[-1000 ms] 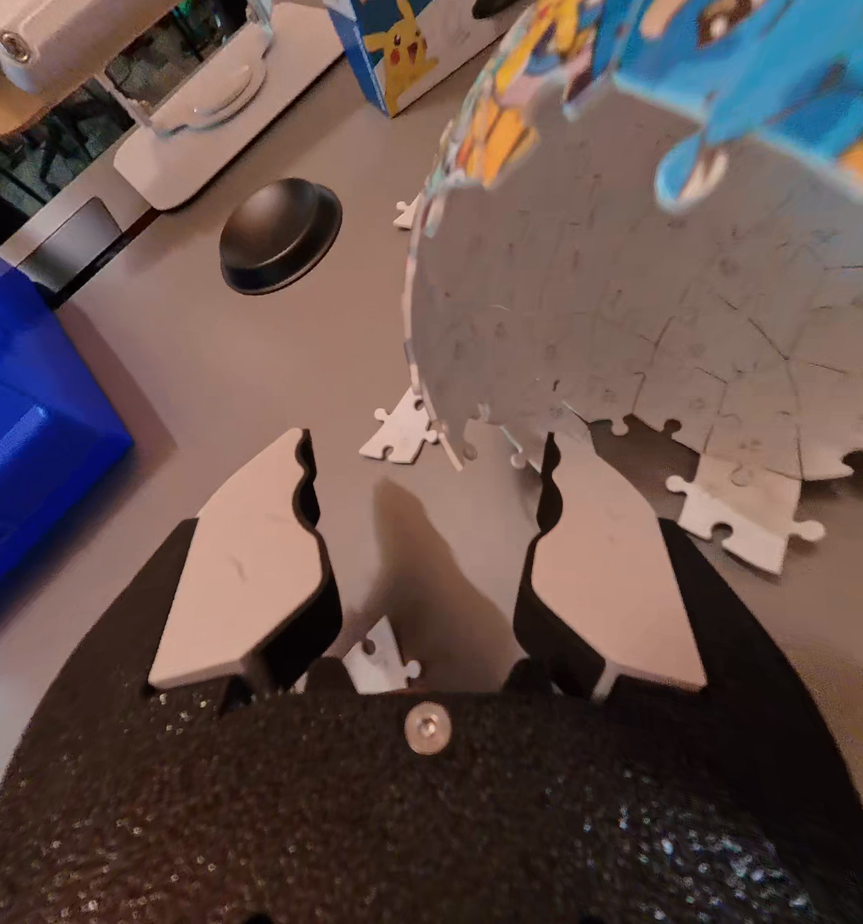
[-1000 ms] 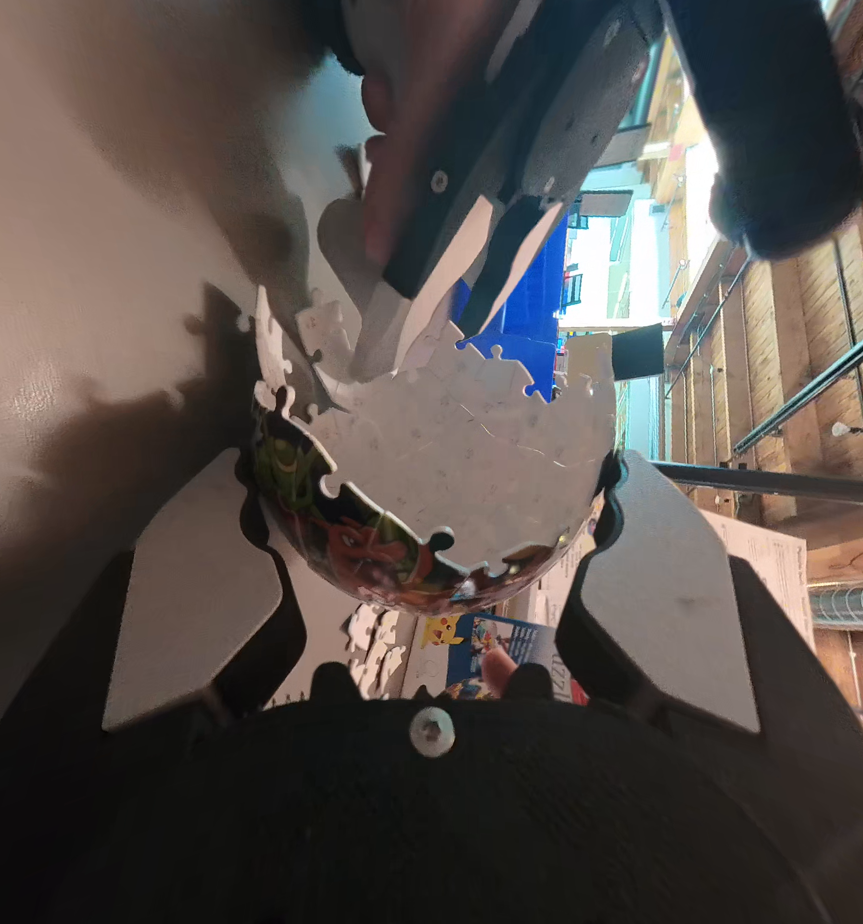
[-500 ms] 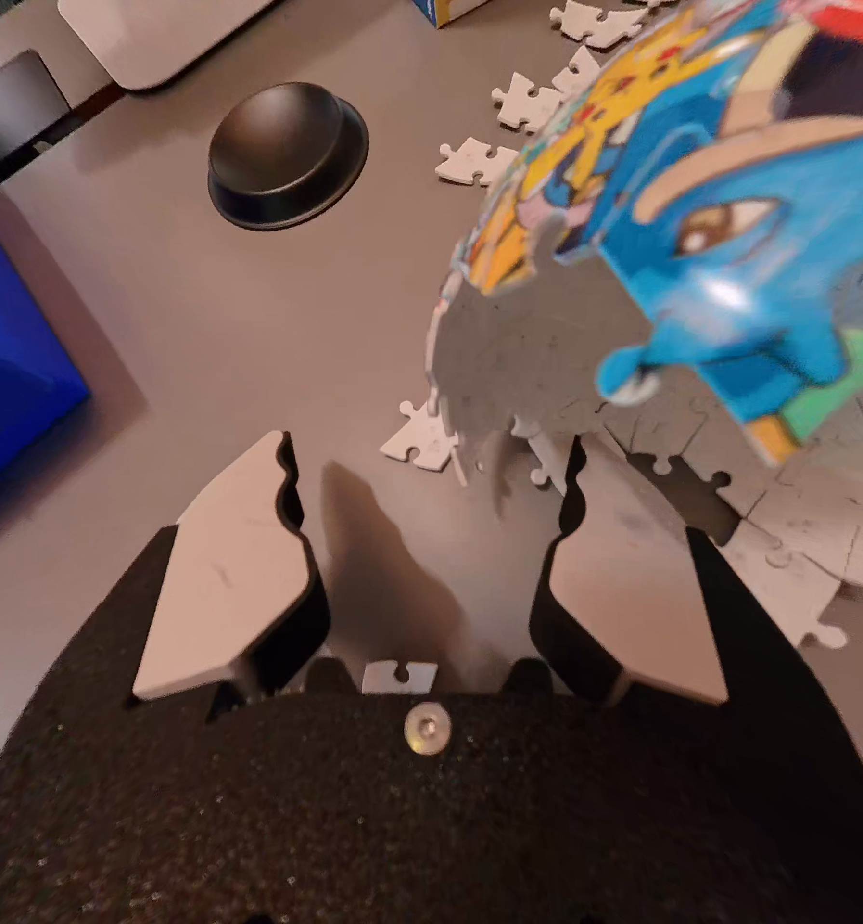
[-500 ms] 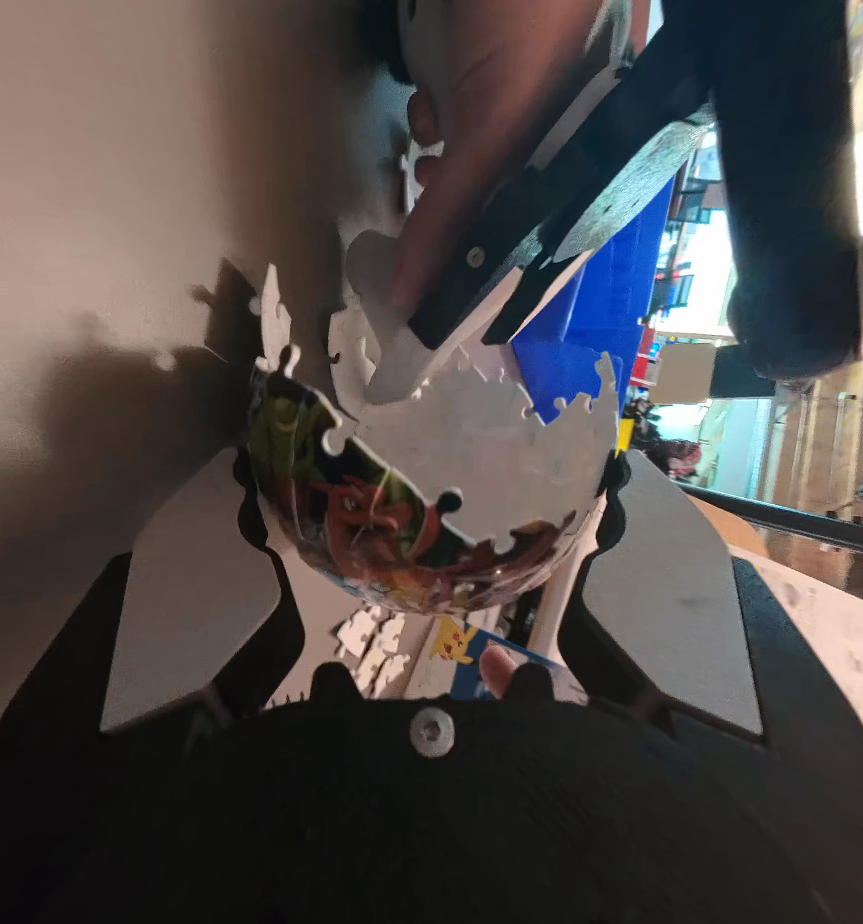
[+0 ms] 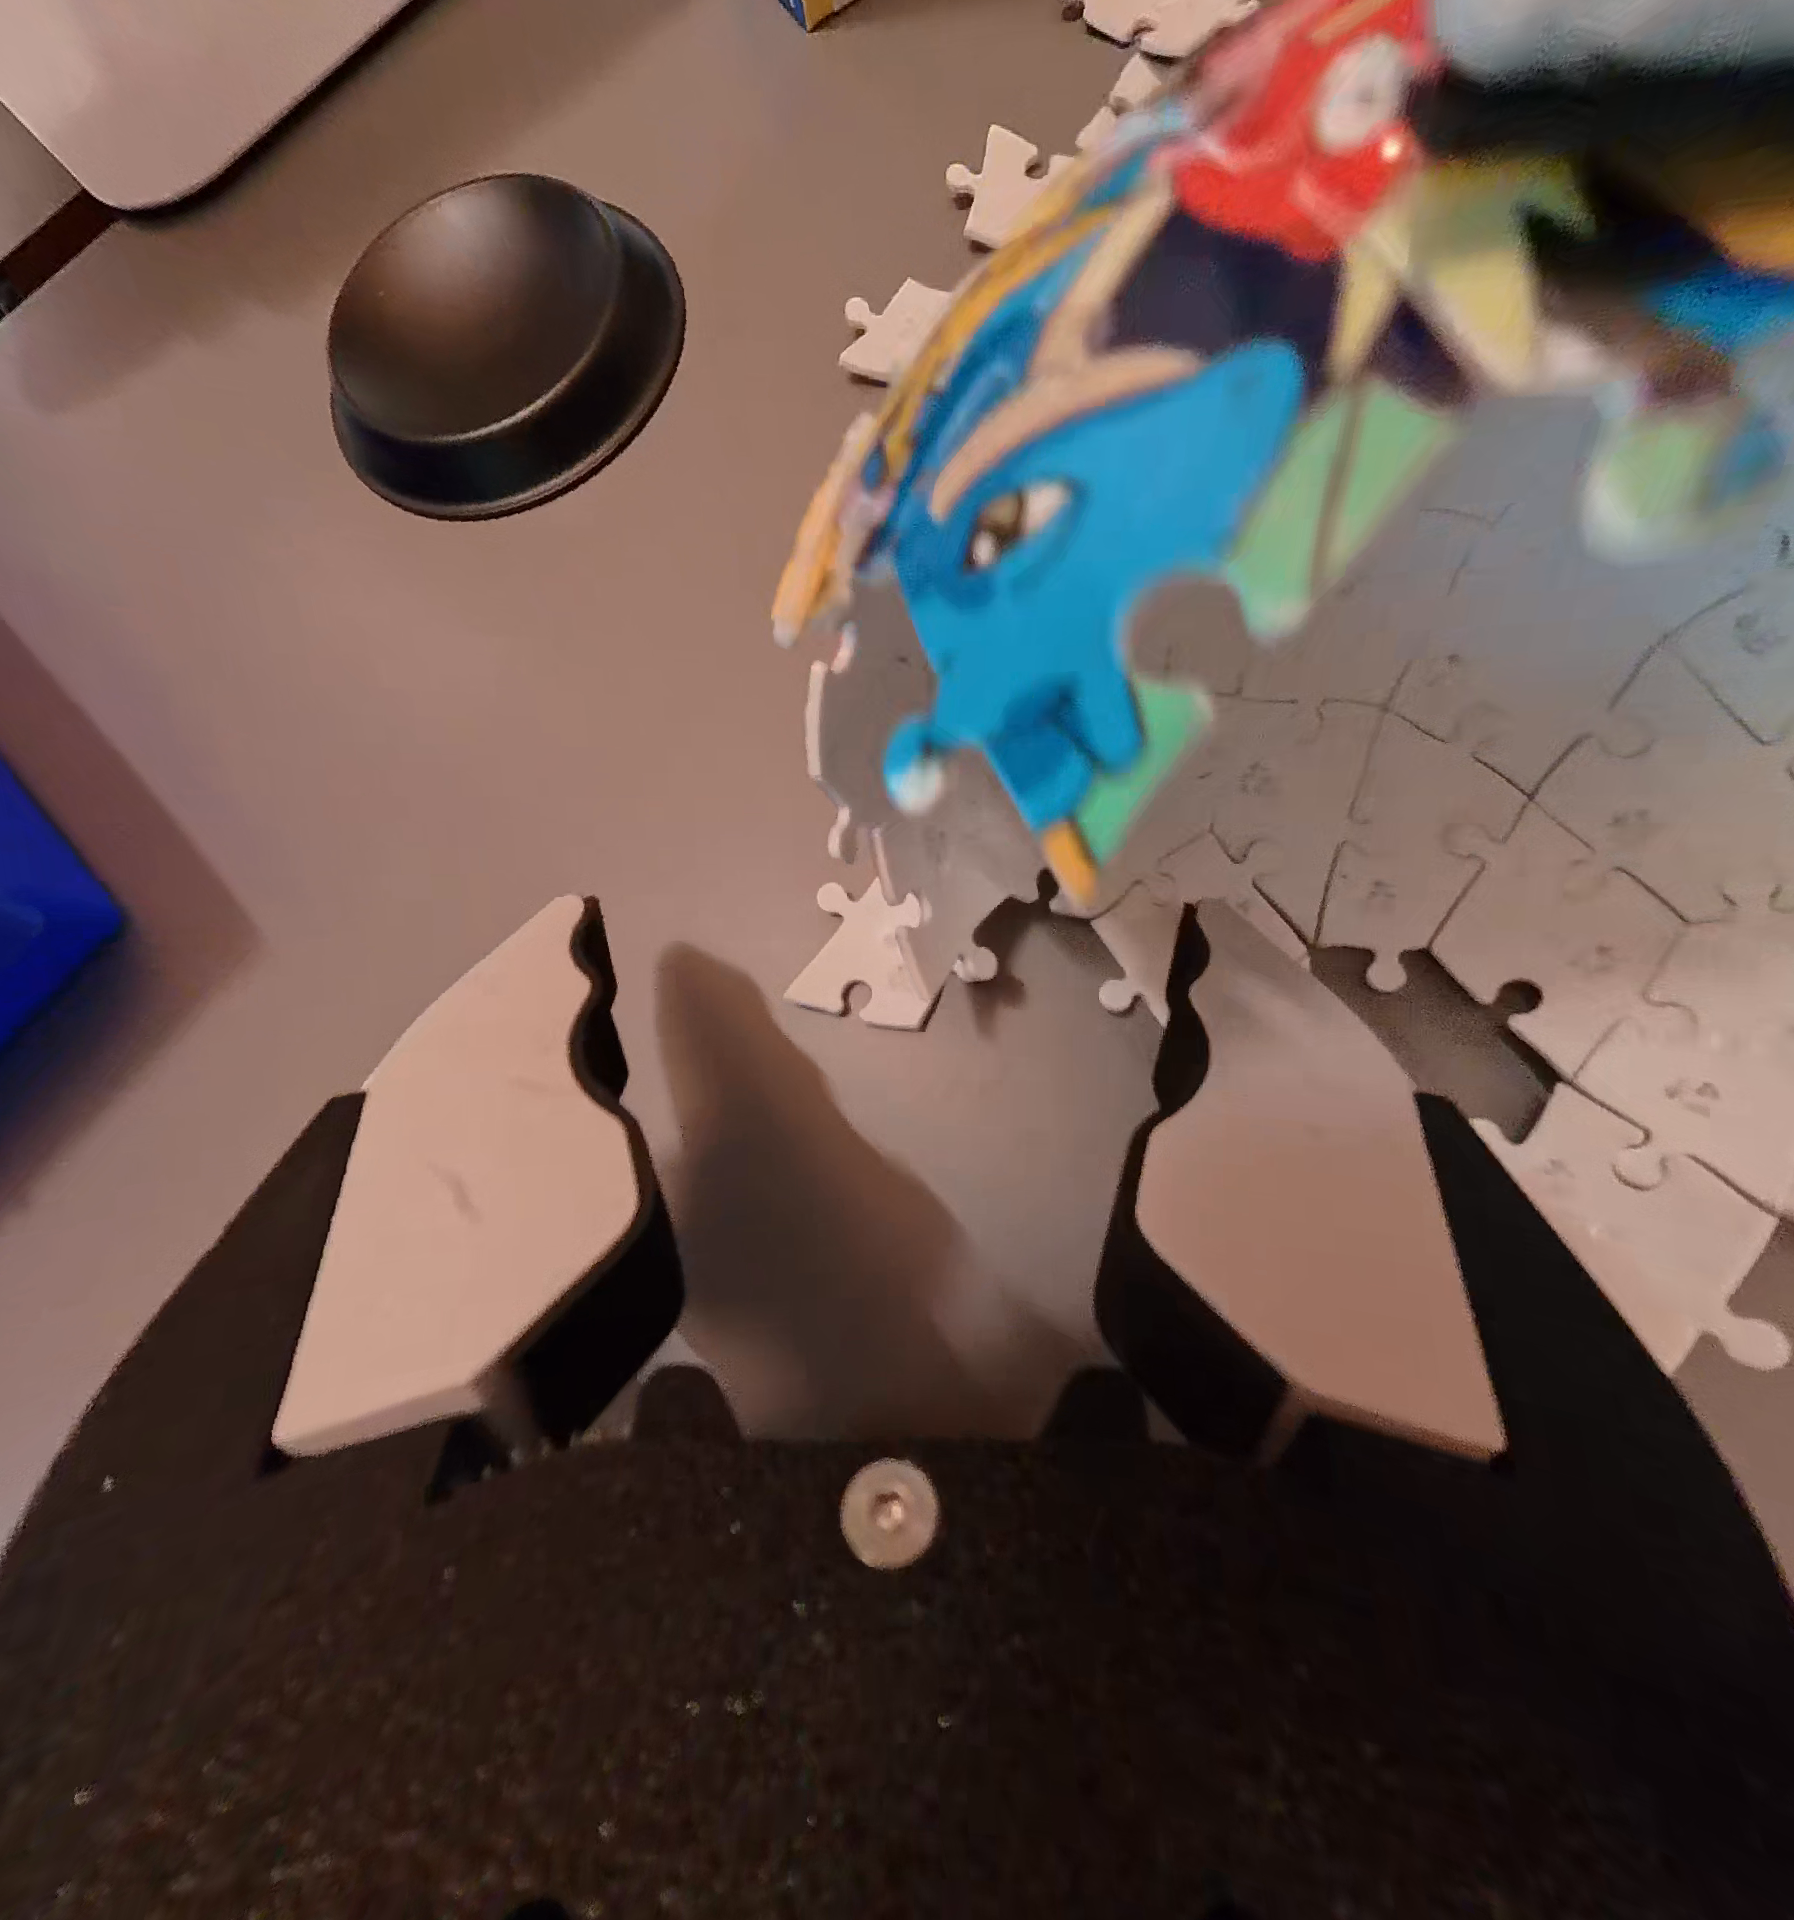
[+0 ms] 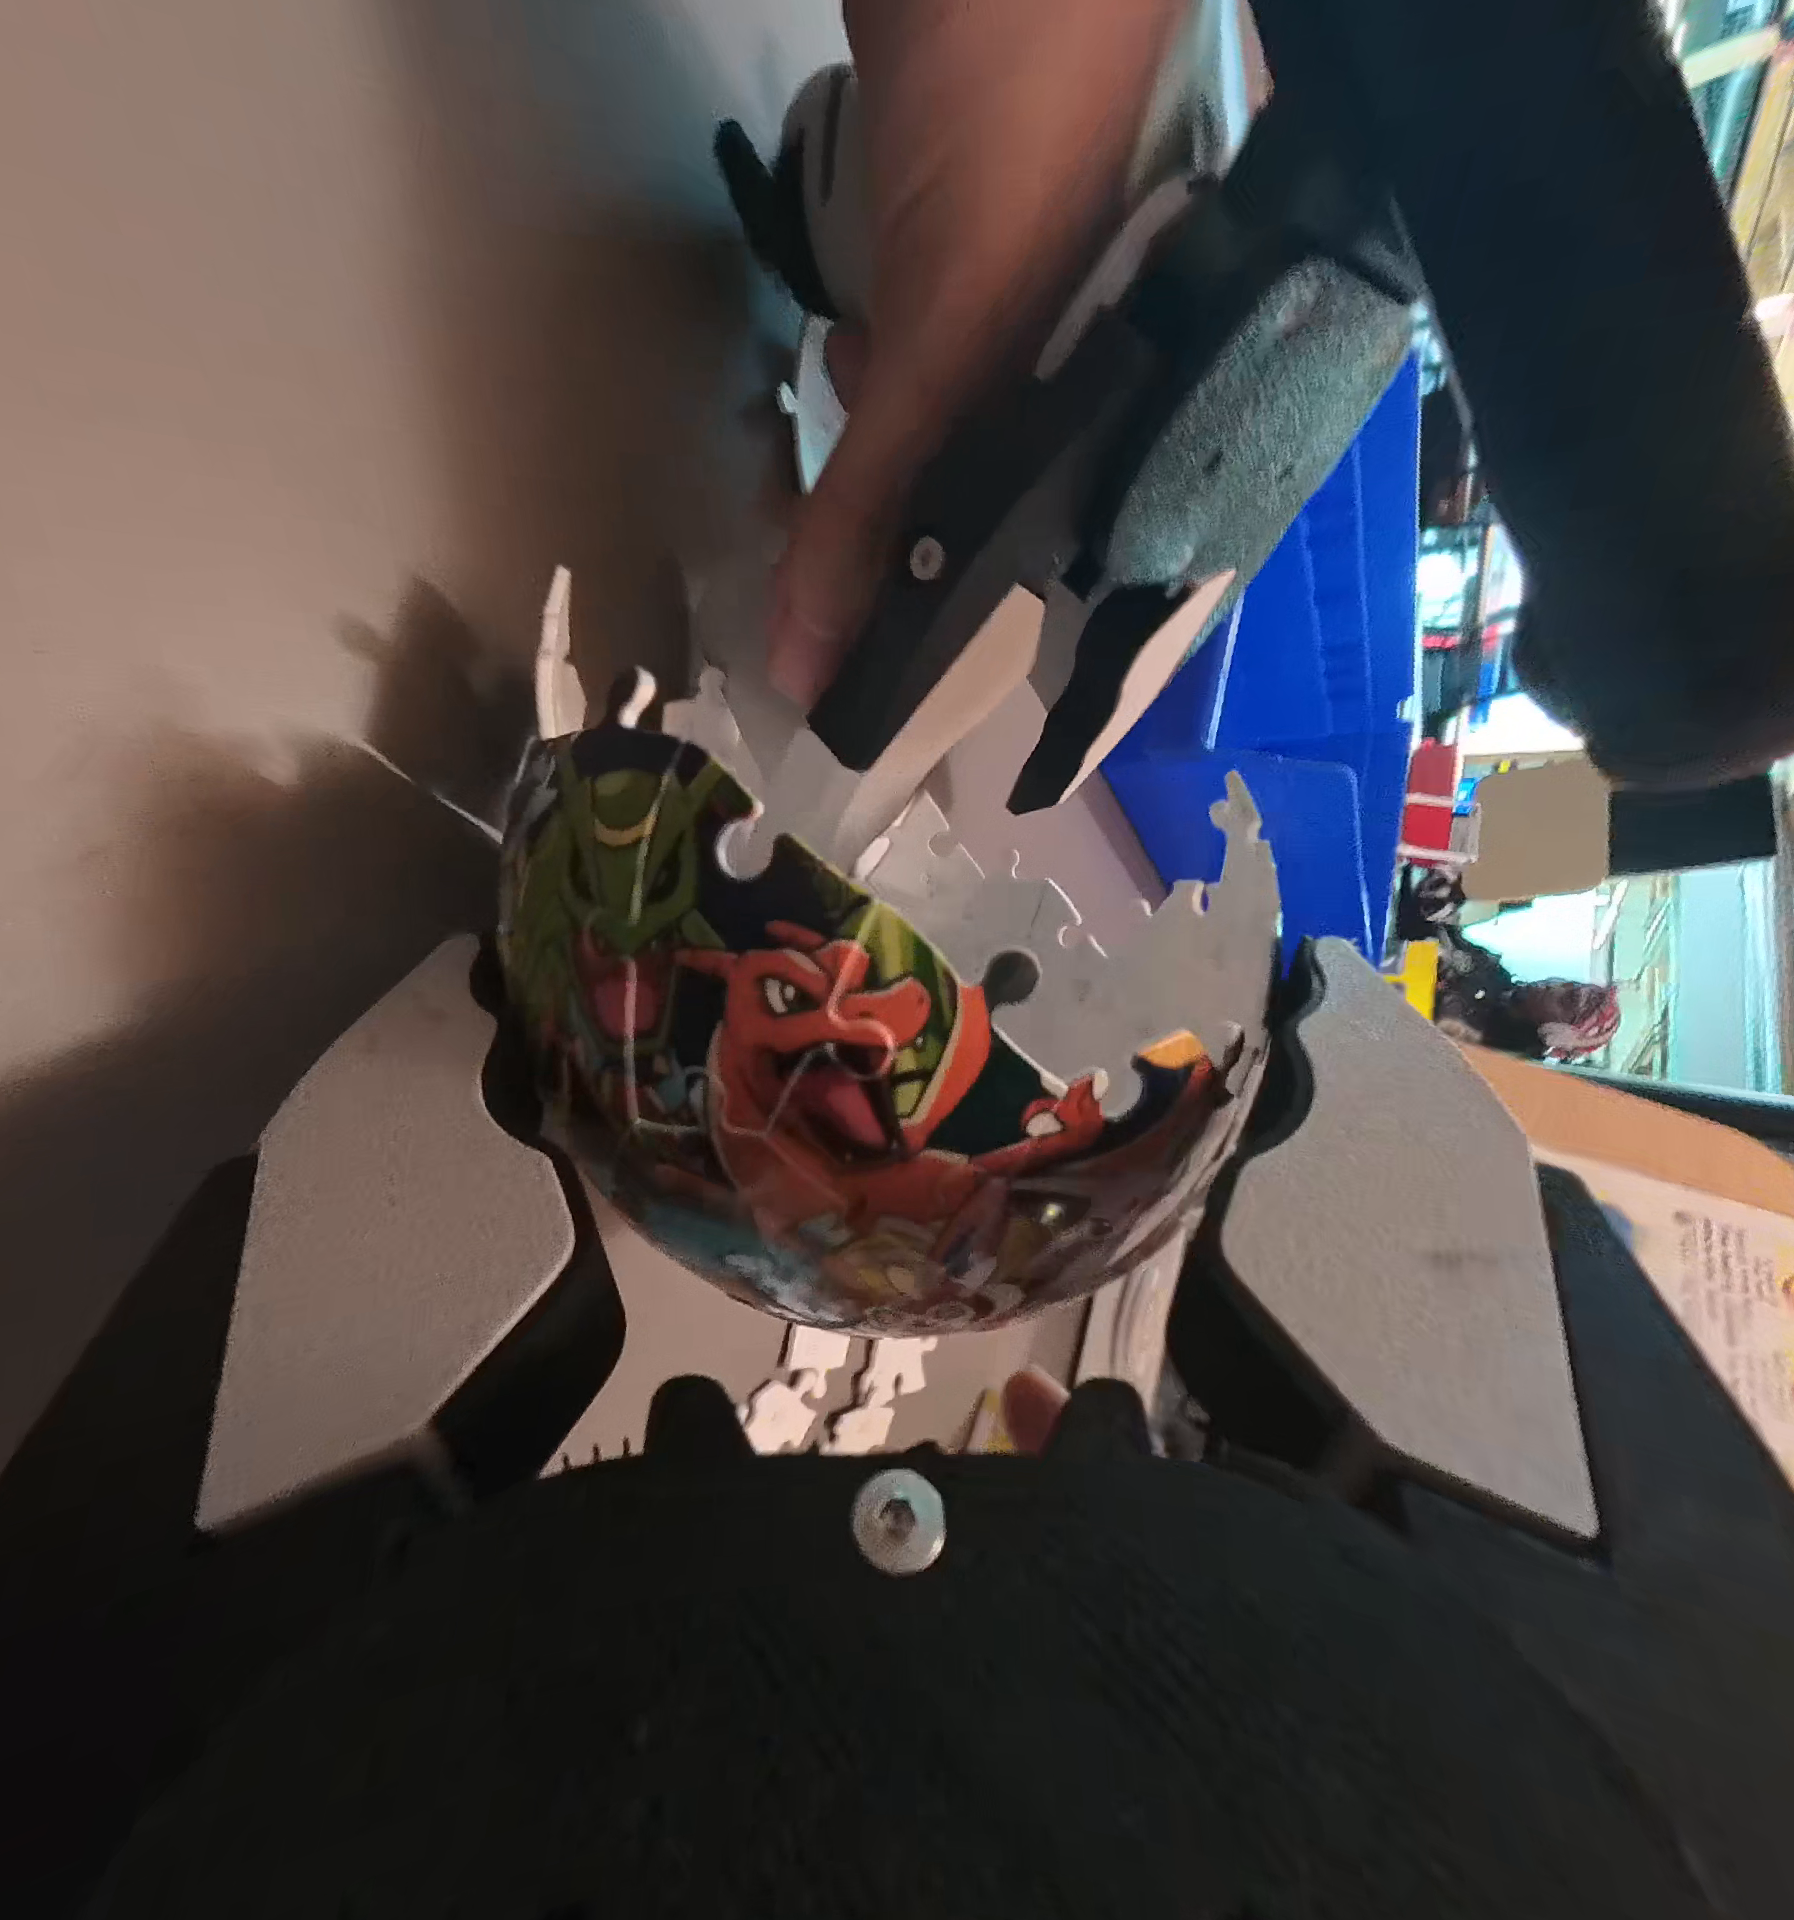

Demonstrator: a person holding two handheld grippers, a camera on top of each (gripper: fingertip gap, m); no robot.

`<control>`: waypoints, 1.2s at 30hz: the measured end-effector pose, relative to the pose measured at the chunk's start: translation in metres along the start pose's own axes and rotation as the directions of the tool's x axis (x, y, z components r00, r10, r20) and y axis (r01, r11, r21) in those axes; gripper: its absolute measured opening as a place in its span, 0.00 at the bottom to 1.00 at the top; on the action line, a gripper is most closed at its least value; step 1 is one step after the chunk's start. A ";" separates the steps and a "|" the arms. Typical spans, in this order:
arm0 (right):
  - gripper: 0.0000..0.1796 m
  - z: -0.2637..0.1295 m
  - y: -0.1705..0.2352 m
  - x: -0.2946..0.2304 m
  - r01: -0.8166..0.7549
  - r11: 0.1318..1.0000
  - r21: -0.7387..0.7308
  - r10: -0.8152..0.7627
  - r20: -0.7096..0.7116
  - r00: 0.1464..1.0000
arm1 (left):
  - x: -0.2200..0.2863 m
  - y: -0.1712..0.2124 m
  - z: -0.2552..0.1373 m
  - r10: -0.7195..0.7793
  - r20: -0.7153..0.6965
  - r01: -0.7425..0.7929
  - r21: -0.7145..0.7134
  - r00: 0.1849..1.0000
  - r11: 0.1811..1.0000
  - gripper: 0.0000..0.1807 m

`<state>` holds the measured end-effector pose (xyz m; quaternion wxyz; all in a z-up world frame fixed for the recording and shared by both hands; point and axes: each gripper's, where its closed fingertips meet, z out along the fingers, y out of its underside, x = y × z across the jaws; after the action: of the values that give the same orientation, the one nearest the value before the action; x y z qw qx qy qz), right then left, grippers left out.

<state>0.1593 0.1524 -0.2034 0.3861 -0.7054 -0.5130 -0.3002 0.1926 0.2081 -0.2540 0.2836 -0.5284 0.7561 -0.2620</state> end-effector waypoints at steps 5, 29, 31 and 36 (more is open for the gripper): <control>0.74 0.002 -0.009 -0.004 0.101 0.995 0.003 -0.101 0.017 0.995 | 0.001 0.002 0.003 -0.080 -0.031 0.080 0.004 0.996 0.997 0.55; 0.75 0.008 -0.011 -0.003 0.064 0.998 -0.021 -0.062 0.076 0.995 | 0.007 -0.001 -0.004 -0.198 -0.153 0.199 -0.004 0.968 0.980 0.49; 0.75 0.008 -0.013 -0.004 0.083 0.996 -0.023 -0.081 0.080 0.994 | 0.005 -0.007 -0.013 -0.198 -0.196 0.210 0.045 0.960 0.977 0.49; 0.75 0.010 -0.017 -0.004 0.080 0.997 -0.001 -0.080 0.093 0.992 | 0.010 0.010 -0.013 -0.136 -0.212 0.132 -0.036 0.968 0.991 0.49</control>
<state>0.1421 0.1617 -0.2082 0.3478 -0.6983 -0.5577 -0.2835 0.1737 0.2030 -0.2532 0.1765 -0.5499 0.7476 -0.3278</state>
